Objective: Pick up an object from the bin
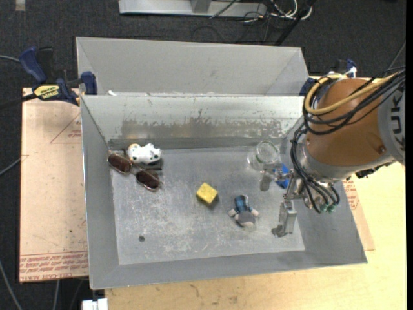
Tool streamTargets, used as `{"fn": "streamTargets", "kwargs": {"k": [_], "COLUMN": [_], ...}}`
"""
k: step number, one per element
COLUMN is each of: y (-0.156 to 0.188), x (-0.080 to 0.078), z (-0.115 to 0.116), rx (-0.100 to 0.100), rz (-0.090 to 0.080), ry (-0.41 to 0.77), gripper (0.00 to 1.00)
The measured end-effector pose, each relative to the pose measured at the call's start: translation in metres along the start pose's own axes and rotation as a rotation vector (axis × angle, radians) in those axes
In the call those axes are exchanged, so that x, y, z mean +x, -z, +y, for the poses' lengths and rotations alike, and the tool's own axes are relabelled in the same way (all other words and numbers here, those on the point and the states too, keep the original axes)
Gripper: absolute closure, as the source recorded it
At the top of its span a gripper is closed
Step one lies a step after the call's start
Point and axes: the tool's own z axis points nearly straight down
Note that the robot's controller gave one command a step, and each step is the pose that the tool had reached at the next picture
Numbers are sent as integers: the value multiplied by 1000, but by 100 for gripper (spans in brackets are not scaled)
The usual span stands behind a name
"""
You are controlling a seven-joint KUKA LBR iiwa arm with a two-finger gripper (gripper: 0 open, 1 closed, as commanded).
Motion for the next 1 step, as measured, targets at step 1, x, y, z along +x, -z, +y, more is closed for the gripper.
{"fn": "streamTargets", "kwargs": {"k": [1], "y": [4], "x": [-1], "z": [0], "rx": [1], "rz": [-8], "ry": [2], "gripper": [0]}}
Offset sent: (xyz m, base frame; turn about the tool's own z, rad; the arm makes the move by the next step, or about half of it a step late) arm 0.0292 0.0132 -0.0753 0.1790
